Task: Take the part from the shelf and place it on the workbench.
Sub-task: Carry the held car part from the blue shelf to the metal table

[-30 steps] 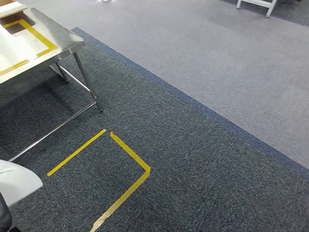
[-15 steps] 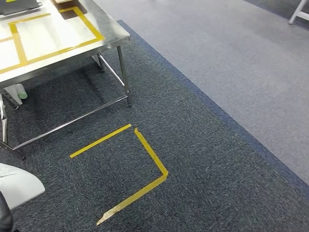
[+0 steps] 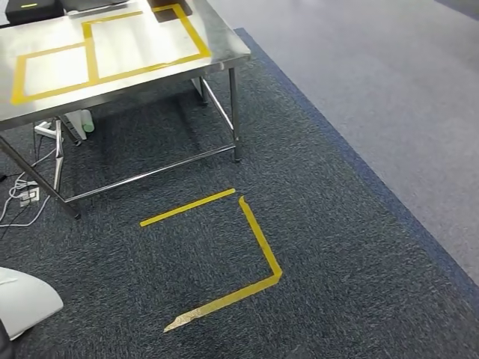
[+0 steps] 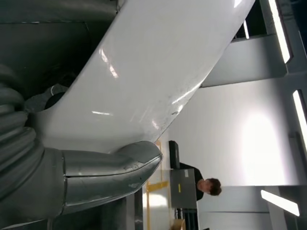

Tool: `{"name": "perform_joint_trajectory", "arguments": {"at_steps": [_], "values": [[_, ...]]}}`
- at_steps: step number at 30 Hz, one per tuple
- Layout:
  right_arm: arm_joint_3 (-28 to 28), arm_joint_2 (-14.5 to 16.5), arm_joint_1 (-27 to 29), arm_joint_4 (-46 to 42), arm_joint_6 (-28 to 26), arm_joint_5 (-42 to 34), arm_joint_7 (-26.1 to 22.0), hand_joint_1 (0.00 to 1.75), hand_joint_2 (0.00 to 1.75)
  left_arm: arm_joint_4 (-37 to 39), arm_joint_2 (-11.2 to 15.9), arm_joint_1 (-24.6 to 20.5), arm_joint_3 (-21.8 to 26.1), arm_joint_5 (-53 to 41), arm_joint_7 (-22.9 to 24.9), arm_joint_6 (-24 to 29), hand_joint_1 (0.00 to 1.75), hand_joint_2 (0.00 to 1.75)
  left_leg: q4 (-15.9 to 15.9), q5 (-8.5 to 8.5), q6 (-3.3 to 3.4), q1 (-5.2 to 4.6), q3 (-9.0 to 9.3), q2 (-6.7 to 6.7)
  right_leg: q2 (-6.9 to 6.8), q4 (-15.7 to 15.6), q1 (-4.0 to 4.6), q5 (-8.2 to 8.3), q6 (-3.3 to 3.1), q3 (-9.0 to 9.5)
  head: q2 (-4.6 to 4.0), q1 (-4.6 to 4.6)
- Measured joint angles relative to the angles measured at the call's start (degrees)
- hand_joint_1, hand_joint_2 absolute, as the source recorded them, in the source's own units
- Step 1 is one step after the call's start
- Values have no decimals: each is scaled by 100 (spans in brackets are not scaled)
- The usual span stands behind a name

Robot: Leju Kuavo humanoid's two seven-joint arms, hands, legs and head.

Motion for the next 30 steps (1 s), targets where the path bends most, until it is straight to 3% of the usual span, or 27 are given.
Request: {"name": "perform_joint_trajectory", "arguments": {"at_steps": [2,4,5,6,8,10,11,12,13,14,16,17,19,20,23,24,28,30], "values": [[102,5,-81,0,-5,46,-29,0,175,-48,-3,25,-7,76,-9,59,175,175,-291,13,73,-60,124,186,-130,-11,28,-52,65,27,0,-4],[196,27,-189,-1,-33,42,-106,0,175,-107,-11,72,2,138,-14,95,175,175,-330,14,131,-52,121,54,-260,-35,39,-88,120,87,1,-12],[237,40,-247,-1,-44,26,-137,0,175,-140,-20,87,9,158,-18,101,175,175,-356,28,163,-33,133,-19,-209,-1,36,-134,149,101,1,-3],[269,50,-299,-2,-52,7,-156,0,175,-167,-30,90,16,171,-22,99,175,175,-381,47,193,-10,147,-92,-75,134,30,-225,173,55,1,11],[310,57,-363,-2,-60,-21,-168,0,175,-198,-51,81,23,183,-28,90,175,175,-401,64,237,17,159,-240,311,779,18,-545,209,-256,0,49],[330,60,-369,-2,-60,-34,-168,0,175,-202,-61,80,28,186,-28,83,175,175,-397,58,252,20,159,-424,474,1523,17,-776,219,-687,0,59],[336,60,-363,-2,-60,-38,-168,0,175,-203,-62,82,32,186,-28,81,175,175,-395,54,252,20,167,-522,494,1653,17,-728,217,-810,0,59],[345,61,-358,-2,-61,-39,-169,0,175,-203,-64,82,37,189,-28,79,175,175,-393,47,247,21,180,-622,507,1552,17,-559,213,-827,0,58],[358,61,-359,-2,-64,-43,-174,0,175,-204,-66,81,41,196,-28,74,175,175,-391,37,236,23,199,-715,546,1225,13,-297,204,-734,0,59],[370,61,-362,-2,-69,-57,-179,0,175,-204,-69,78,46,221,-28,60,175,175,-387,23,218,28,212,-795,668,817,1,-44,194,-597,0,60],[385,61,-360,-2,-92,-133,-183,0,175,-204,-75,49,57,299,-27,-2,175,175,-358,-1,164,25,197,-936,958,183,-34,211,168,-351,0,61],[385,61,-346,-2,-112,-199,-177,0,175,-204,-79,23,63,332,-23,-50,175,175,-350,-1,129,32,171,-1000,1051,71,-39,210,147,-299,0,61],[376,61,-286,-2,-169,-393,-126,0,175,-203,-89,-39,85,324,6,-146,175,175,-367,22,56,52,146,-1121,991,35,-24,191,95,-258,0,60],[350,62,-231,-2,-193,-517,-79,0,175,-201,-92,-71,98,297,25,-182,175,175,-379,34,77,59,157,-1158,956,9,-25,195,86,-256,0,59],[171,63,-54,1,-236,-870,100,0,175,-194,-95,-156,121,217,63,-239,175,175,-413,38,283,34,212,-1175,909,-41,-40,198,102,-207,1,33],[108,61,2,2,-246,-932,149,0,175,-194,-95,-180,123,204,77,-246,175,175,-421,36,313,28,220,-1167,906,-39,-33,194,95,-191,1,26],[-94,40,174,2,-286,-1038,154,0,175,-181,-96,-289,122,202,172,-278,175,175,-441,34,305,44,241,-1117,933,-30,7,187,47,-185,0,28],[-166,39,203,2,-307,-1059,76,0,175,-157,-96,-340,116,205,208,-303,175,175,-448,25,259,56,246,-1104,944,-27,21,181,30,-185,0,28]]}}
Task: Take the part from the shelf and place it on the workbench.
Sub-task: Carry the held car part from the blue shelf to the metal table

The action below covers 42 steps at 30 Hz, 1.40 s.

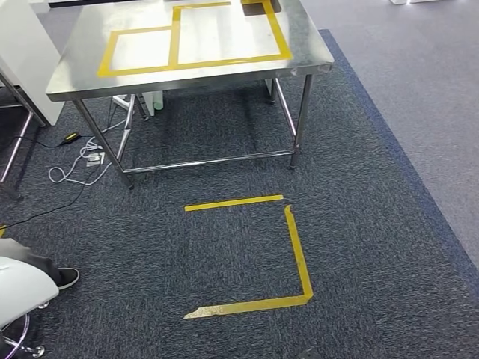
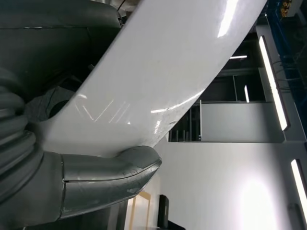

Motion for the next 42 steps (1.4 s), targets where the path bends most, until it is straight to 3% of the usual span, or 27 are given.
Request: {"name": "perform_joint_trajectory", "arguments": {"at_steps": [3,6,8,10,11,12,13,15,17,19,21,23,24,26,27,28,30,32,33,34,36,37,39,40,42], "values": [[-60,1,1,0,-26,-7,-135,0,175,38,2,-56,-14,15,22,-28,175,175,-1,-26,-124,10,4,11,15,-31,-11,0,21,-4,0,-1],[-111,7,-27,-4,-44,-37,-335,0,175,69,15,-115,-63,25,21,-68,175,175,-265,17,-47,19,173,79,-64,-57,-7,-25,91,1,1,5],[-134,15,-68,-7,-50,-63,-420,0,175,107,39,-168,-117,-9,14,-101,175,175,-453,61,-26,57,330,157,-250,368,7,-250,125,-202,1,45],[-142,25,-93,-7,-52,-64,-422,0,175,151,79,-217,-164,-42,11,-116,175,175,-456,9,-38,64,382,232,-353,1074,-17,-571,189,-630,0,73],[-143,29,-78,-7,-52,-47,-383,0,175,171,102,-235,-187,-49,15,-108,175,175,-436,-31,-60,70,406,257,-372,1307,-37,-617,227,-786,0,76],[-144,31,-48,-6,-50,-20,-334,0,175,189,126,-250,-210,-54,20,-95,175,175,-416,-78,-84,82,439,272,-380,1339,-60,-542,265,-834,0,75],[-144,33,-10,-5,-45,14,-278,0,175,206,148,-264,-232,-60,25,-79,175,175,-388,-133,-118,102,482,276,-383,1134,-86,-353,305,-751,0,76],[-145,52,60,3,-21,85,-179,0,175,232,190,-284,-269,-79,27,-49,175,175,-288,-289,-214,138,554,272,-351,436,-131,35,390,-405,0,92],[-145,78,107,19,13,121,-100,0,175,242,226,-299,-309,-99,19,-27,175,175,-169,-448,-295,136,578,265,-317,98,-140,102,327,-177,0,111],[-150,86,135,28,32,123,-69,0,175,246,270,-314,-350,-108,12,-12,175,175,-126,-530,-322,129,596,248,-330,137,-123,-2,163,-131,0,93],[-155,88,153,29,41,124,-68,0,175,248,311,-330,-382,-112,11,-3,175,175,-27,-595,-343,133,605,354,-363,143,-117,-84,66,-54,1,55],[-162,92,172,30,49,125,-70,0,175,249,340,-360,-400,-119,10,1,175,175,516,-759,-372,124,334,592,-414,125,-115,-191,20,83,1,22],[-167,92,184,31,52,124,-72,0,175,249,355,-373,-405,-122,9,1,175,175,964,-869,-378,120,49,688,-445,118,-110,-254,11,152,0,9],[-175,92,207,31,63,122,-92,0,175,254,379,-379,-411,-122,9,4,175,175,1731,-967,-358,112,-544,742,-494,108,-93,-378,1,289,0,4],[-178,92,214,31,71,121,-111,0,175,257,389,-378,-412,-122,9,7,175,175,1915,-917,-337,106,-735,745,-508,104,-85,-430,-6,353,0,5],[-180,92,219,31,80,120,-142,0,175,261,398,-378,-413,-122,10,12,175,175,1904,-747,-303,92,-837,745,-514,96,-75,-486,-10,432,0,4],[-183,97,220,31,94,121,-243,0,175,267,420,-378,-422,-132,20,21,175,175,1399,-135,-173,26,-836,747,-523,56,-50,-612,-12,626,0,0],[-189,128,233,46,96,125,-355,0,175,281,445,-374,-436,-149,37,31,175,175,880,381,28,-75,-761,784,-548,-56,-40,-738,4,821,-2,28],[-192,145,229,55,92,128,-390,0,175,288,455,-369,-443,-162,42,36,175,175,728,456,112,-125,-716,807,-568,-133,-45,-775,27,893,-3,41],[-195,160,221,64,92,133,-410,0,175,295,464,-366,-454,-173,46,40,175,175,660,400,174,-158,-660,826,-593,-211,-50,-778,56,990,-3,47],[-198,178,182,68,92,143,-432,0,175,298,476,-376,-487,-194,47,44,175,175,321,222,223,-164,-428,833,-635,-241,-40,-680,144,1069,-2,36],[-203,185,169,68,95,115,-452,0,175,303,482,-390,-509,-192,49,32,175,175,136,144,223,-142,-278,825,-624,-110,-30,-588,175,1022,-3,43],[-269,190,143,69,111,-60,-496,0,175,366,527,-481,-553,-150,61,-26,175,175,-138,36,186,-96,15,782,-539,473,-20,-495,188,622,-3,70],[-322,190,137,71,132,-162,-493,0,175,426,563,-554,-579,-125,75,-51,175,175,-202,-18,167,-97,131,753,-489,803,-17,-561,170,374,-4,89],[-426,189,151,81,205,-268,-379,0,175,557,640,-704,-653,-101,116,-28,175,175,-254,-178,129,-96,362,697,-447,1185,-1,-940,146,-106,-3,103]]}}
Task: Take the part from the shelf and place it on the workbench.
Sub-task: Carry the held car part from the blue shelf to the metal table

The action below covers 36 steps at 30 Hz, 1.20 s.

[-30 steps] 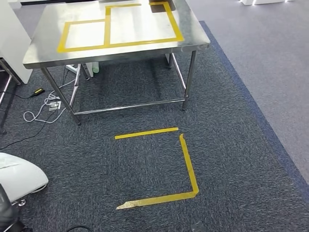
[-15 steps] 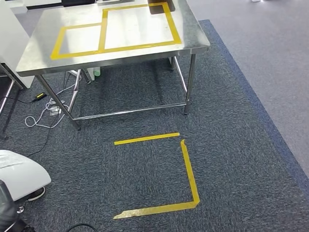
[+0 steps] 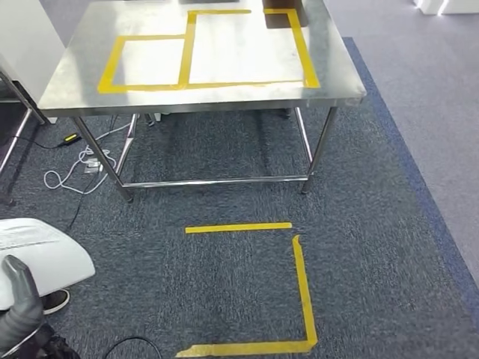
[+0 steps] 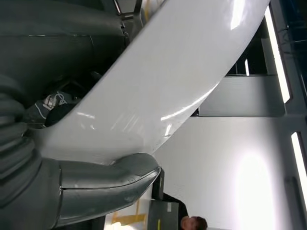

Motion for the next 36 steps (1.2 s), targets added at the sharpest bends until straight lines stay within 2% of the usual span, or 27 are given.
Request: {"name": "perform_joint_trajectory", "arguments": {"at_steps": [1,2,3,6,7,9,11,12,13,14,15,16,17,18,19,21,22,23,24,26,28,29,31,32,33,34,36], "values": [[-32,-1,18,4,38,-2,68,0,175,47,29,-43,-39,0,16,40,175,175,-6,-96,-11,-3,125,-19,6,1,12,-180,-4,-176,1,6],[-61,-1,39,8,80,7,120,0,175,86,59,-71,-77,3,25,90,175,175,-8,-202,-21,-7,261,-32,8,-111,24,-254,-5,-312,1,8],[-85,-2,60,10,116,20,138,0,175,119,88,-88,-110,11,24,142,175,175,-9,-313,-33,-10,407,-38,10,-320,35,-151,-8,-409,1,14],[-135,-13,104,18,182,60,98,0,175,191,172,-102,-180,68,0,283,175,175,10,-638,-95,-13,731,-41,12,-845,79,954,-80,-478,-2,-3],[-142,-17,97,20,190,68,83,0,175,206,198,-103,-194,87,-8,312,175,175,2,-708,-127,-6,785,-42,14,-885,102,1166,-129,-449,-3,-13],[-148,-27,56,20,204,79,58,0,175,216,242,-127,-219,103,-20,341,175,175,58,-702,-183,-3,805,-44,19,-947,115,1106,-227,-330,-3,-16],[-154,-36,45,20,198,80,4,0,175,217,281,-157,-248,104,-35,370,175,175,531,-467,-240,-17,583,-22,18,-1085,67,1035,-284,-127,-1,-36],[-158,-38,43,20,191,78,-38,0,175,221,303,-169,-259,108,-41,391,175,175,928,-374,-285,-11,342,-9,17,-1182,33,995,-296,19,-1,-57],[-161,-40,45,21,183,75,-80,0,175,227,327,-174,-270,111,-47,412,175,175,1319,-373,-334,13,58,4,15,-1280,18,945,-304,172,0,-76],[-164,-40,45,21,178,72,-118,0,175,233,352,-178,-281,114,-51,430,175,175,1608,-518,-380,45,-216,11,16,-1366,3,892,-303,326,1,-93],[-167,-41,45,22,176,69,-147,0,175,239,375,-178,-291,118,-52,445,175,175,1771,-756,-410,75,-456,16,24,-1442,-10,831,-295,482,1,-92],[-169,-42,45,22,174,70,-164,0,175,241,393,-176,-301,119,-53,458,175,175,1810,-991,-426,94,-635,22,35,-1502,-21,769,-284,625,1,-95],[-169,-42,42,22,175,72,-173,0,175,242,410,-174,-308,119,-55,469,175,175,1721,-1135,-432,104,-771,27,50,-1551,-34,692,-263,781,1,-94],[-170,-43,39,25,177,73,-171,0,175,242,423,-173,-312,117,-56,481,175,175,1532,-1100,-427,107,-858,32,64,-1588,-47,606,-244,925,1,-97],[-170,-43,39,30,180,74,-159,0,175,242,437,-170,-315,111,-59,493,175,175,1247,-801,-407,105,-907,39,70,-1618,-57,510,-224,1054,1,-98],[-176,-42,36,55,196,54,-111,0,175,248,469,-152,-325,86,-60,509,175,175,638,153,-346,78,-992,68,75,-1642,-55,302,-171,1275,1,-118],[-183,-40,34,67,205,28,-80,0,175,251,485,-138,-333,61,-54,513,175,175,473,492,-317,61,-1011,75,73,-1670,-52,213,-132,1365,1,-124],[-193,-39,27,77,211,-4,-58,0,175,253,499,-126,-344,38,-43,512,175,175,407,621,-288,48,-1019,73,69,-1676,-47,175,-83,1446,1,-131],[-207,-33,16,79,209,-35,-40,0,175,254,513,-119,-357,17,-23,506,175,175,426,552,-260,43,-975,56,66,-1658,-46,189,-27,1491,1,-131],[-238,-9,-11,79,165,-75,-17,0,175,251,536,-91,-387,-18,14,484,175,175,353,468,-192,58,-821,24,46,-1267,-49,337,48,1368,2,-119],[-270,32,-31,80,84,-98,19,0,175,249,556,-57,-415,-46,39,459,175,175,286,367,-131,67,-648,13,38,-487,-48,372,62,855,2,-100],[-284,50,-29,80,48,-108,45,0,175,249,564,-43,-427,-64,45,447,175,175,278,299,-105,58,-576,10,36,-128,-42,229,54,538,1,-93],[-312,77,0,81,-5,-123,75,0,175,248,574,-4,-443,-105,63,425,175,175,276,142,-77,32,-414,-15,35,218,-32,-269,46,14,1,-85],[-323,87,17,81,-28,-122,70,0,175,248,577,20,-446,-129,73,414,175,175,275,57,-71,17,-307,-29,35,182,-26,-453,46,-148,1,-80],[-333,95,29,81,-48,-119,53,0,175,248,578,40,-448,-150,80,407,175,175,275,-30,-69,1,-189,-38,35,21,-17,-455,44,-240,1,-79],[-342,102,37,81,-67,-116,35,0,175,248,578,52,-449,-167,87,401,175,175,273,-120,-71,-14,-72,-41,35,-231,-2,-244,21,-284,1,-76],[-362,111,49,81,-93,-112,13,0,175,249,579,59,-451,-186,103,389,175,175,277,-301,-87,-41,132,-48,40,-738,39,506,-68,-288,1,-77]]}}
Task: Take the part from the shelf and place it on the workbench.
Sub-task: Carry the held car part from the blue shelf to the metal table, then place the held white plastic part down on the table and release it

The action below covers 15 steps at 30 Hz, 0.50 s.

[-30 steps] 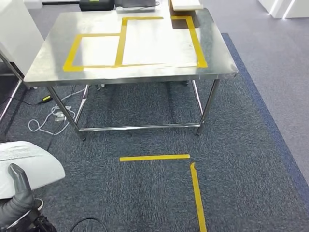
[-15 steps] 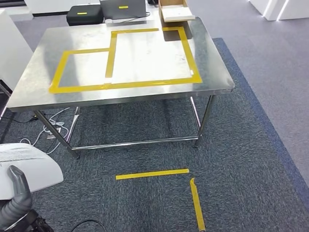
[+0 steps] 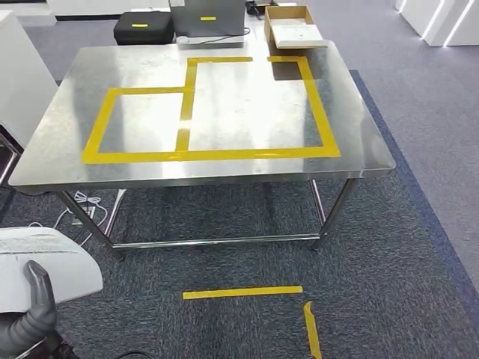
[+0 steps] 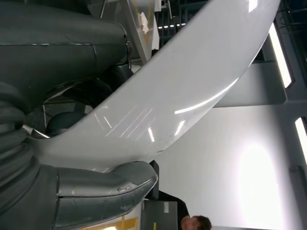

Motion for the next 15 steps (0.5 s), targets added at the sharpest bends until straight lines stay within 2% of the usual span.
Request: {"name": "perform_joint_trajectory", "arguments": {"at_steps": [1,2,3,5,7,9,10,11,12,13,15], "values": [[-10,6,-1,-2,-10,-3,-14,0,175,-2,1,4,-2,-8,8,-7,175,175,-4,-88,-24,-10,75,-9,0,-145,18,260,-49,31,0,1],[-19,13,-4,-7,-21,-11,-35,0,175,-9,1,10,-3,-18,14,-17,175,175,28,-133,-54,-16,146,-18,7,-216,29,385,-92,73,0,3],[-26,20,-12,-13,-31,-20,-61,0,175,-21,1,17,-4,-32,17,-26,175,175,77,-142,-87,-21,191,-27,6,-242,31,336,-130,136,0,11],[-47,43,-26,-23,-42,-31,-118,0,175,-46,-1,23,-5,-64,17,-43,175,175,315,-102,-141,-18,181,-8,-1,-311,7,349,-198,305,1,6],[-63,62,-35,-26,-43,-18,-151,0,175,-57,0,22,-5,-90,17,-47,175,175,790,-215,-215,11,-73,27,-15,-347,-23,329,-236,466,1,-22],[-66,74,-29,-26,-43,12,-125,0,175,-61,0,41,-5,-110,17,-21,175,175,1359,-549,-308,71,-490,47,-15,-356,-37,256,-244,557,0,-41],[-67,79,-18,-26,-43,30,-93,0,175,-62,0,60,-4,-117,16,-1,175,175,1530,-732,-345,103,-680,50,-12,-357,-48,206,-233,599,0,-38],[-68,84,-5,-26,-43,45,-55,0,175,-63,0,81,-3,-122,16,17,175,175,1564,-841,-378,132,-815,54,-5,-357,-64,148,-214,650,0,-41],[-69,89,8,-26,-43,56,-26,0,175,-64,1,101,-1,-123,16,31,175,175,1445,-820,-408,157,-882,60,1,-357,-84,86,-192,702,0,-41],[-71,96,15,-26,-43,62,-5,0,175,-68,1,119,2,-124,16,38,175,175,1197,-642,-430,175,-893,69,4,-358,-106,20,-166,762,0,-42],[-74,110,19,-26,-44,66,15,0,175,-80,1,155,7,-125,16,44,175,175,622,-21,-443,190,-845,124,4,-365,-133,-110,-109,877,0,-53]]}}
